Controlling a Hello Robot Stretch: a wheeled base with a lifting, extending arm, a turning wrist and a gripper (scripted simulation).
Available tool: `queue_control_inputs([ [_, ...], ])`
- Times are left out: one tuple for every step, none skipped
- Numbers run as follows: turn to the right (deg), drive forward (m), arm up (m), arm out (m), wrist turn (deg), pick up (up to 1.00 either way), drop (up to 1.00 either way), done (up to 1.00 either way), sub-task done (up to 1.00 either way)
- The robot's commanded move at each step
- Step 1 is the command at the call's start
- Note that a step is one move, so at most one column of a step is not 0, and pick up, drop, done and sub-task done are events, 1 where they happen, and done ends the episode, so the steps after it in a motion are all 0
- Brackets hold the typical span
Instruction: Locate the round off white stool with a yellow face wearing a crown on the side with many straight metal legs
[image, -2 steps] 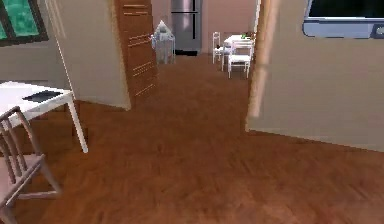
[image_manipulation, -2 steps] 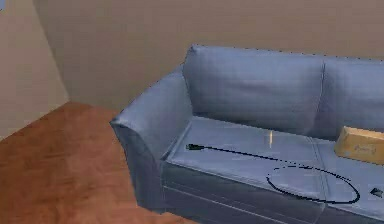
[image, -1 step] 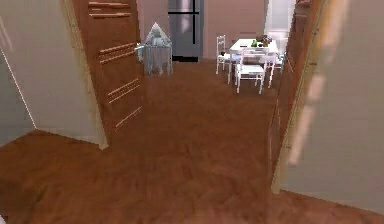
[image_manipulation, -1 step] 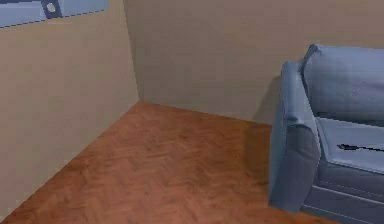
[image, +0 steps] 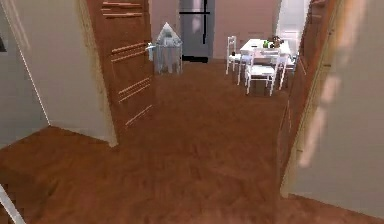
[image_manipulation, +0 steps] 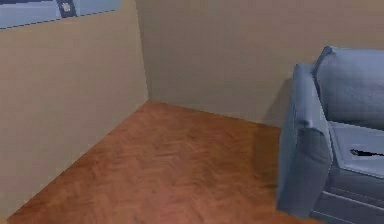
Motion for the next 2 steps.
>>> queue_control_inputs([
  [-6.0, 0.00, 0.00, 0.00, 0.0, 0.00, 0.00, 0.00, 0.00],
  [0.0, 1.00, 0.00, 0.00, 0.0, 0.00, 0.00, 0.00, 0.00],
])
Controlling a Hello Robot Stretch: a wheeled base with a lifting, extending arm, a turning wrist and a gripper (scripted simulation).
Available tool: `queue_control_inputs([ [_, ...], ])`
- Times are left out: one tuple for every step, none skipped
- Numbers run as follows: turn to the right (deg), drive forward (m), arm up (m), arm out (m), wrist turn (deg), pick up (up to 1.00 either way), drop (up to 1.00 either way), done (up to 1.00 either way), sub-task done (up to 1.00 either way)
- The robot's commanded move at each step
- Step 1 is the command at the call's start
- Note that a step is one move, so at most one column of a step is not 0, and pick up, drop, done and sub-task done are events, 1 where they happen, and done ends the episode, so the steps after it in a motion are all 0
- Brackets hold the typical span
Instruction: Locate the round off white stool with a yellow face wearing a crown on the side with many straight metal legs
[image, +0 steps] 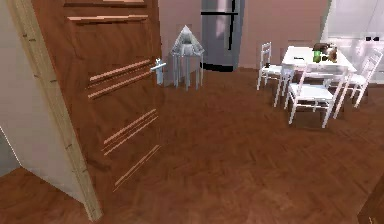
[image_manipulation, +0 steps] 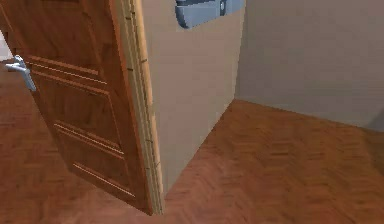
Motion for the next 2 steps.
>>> queue_control_inputs([
  [-12.0, 0.00, 0.00, 0.00, 0.0, 0.00, 0.00, 0.00, 0.00],
  [0.0, 0.20, 0.00, 0.00, 0.0, 0.00, 0.00, 0.00, 0.00],
])
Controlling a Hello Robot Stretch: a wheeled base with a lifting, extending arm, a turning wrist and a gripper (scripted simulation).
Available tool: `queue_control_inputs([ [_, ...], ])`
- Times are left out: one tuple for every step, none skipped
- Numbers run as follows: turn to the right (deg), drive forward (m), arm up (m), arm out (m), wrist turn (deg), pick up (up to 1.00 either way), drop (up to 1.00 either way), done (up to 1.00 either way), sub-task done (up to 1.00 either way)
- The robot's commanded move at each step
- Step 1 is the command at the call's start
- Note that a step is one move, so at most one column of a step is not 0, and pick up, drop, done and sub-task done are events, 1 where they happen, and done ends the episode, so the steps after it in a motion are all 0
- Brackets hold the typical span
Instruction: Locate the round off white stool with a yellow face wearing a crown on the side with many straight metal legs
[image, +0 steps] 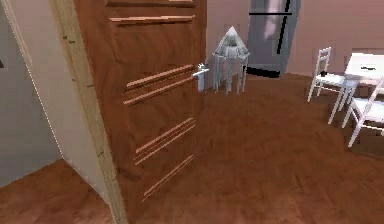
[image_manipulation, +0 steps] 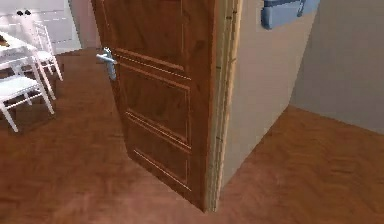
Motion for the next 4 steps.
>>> queue_control_inputs([
  [27.0, 0.00, 0.00, 0.00, 0.0, 0.00, 0.00, 0.00, 0.00],
  [0.0, 1.00, 0.00, 0.00, 0.0, 0.00, 0.00, 0.00, 0.00],
  [0.0, 0.65, 0.00, 0.00, 0.0, 0.00, 0.00, 0.00, 0.00],
  [-27.0, 0.00, 0.00, 0.00, 0.0, 0.00, 0.00, 0.00, 0.00],
])
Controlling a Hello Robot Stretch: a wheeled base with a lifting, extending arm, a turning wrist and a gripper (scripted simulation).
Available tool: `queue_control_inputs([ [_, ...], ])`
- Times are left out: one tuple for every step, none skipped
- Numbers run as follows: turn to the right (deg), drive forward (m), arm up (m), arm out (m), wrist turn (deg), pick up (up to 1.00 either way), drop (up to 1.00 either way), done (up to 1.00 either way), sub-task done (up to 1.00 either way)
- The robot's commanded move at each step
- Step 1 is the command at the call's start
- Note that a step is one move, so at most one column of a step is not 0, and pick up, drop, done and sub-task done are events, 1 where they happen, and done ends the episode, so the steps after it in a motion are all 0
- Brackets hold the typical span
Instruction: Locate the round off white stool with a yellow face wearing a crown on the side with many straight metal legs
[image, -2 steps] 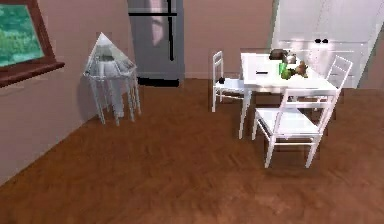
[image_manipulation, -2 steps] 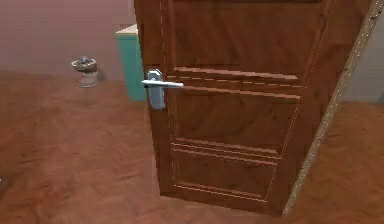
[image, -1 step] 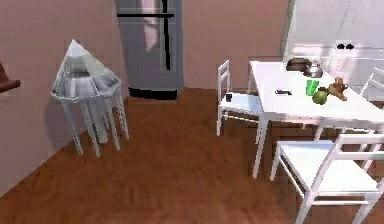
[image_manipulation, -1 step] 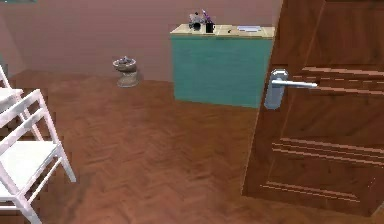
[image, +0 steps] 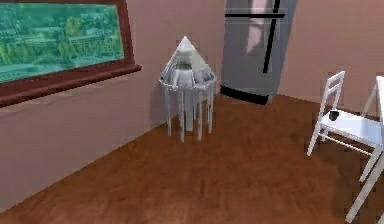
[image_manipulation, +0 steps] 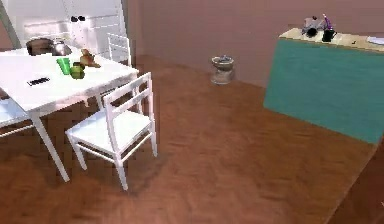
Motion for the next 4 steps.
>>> queue_control_inputs([
  [0.0, 0.10, 0.00, 0.00, 0.0, 0.00, 0.00, 0.00, 0.00],
  [-6.0, 0.00, 0.00, 0.00, 0.0, 0.00, 0.00, 0.00, 0.00],
  [0.0, 0.40, 0.00, 0.00, 0.0, 0.00, 0.00, 0.00, 0.00],
  [-12.0, 0.00, 0.00, 0.00, 0.0, 0.00, 0.00, 0.00, 0.00],
])
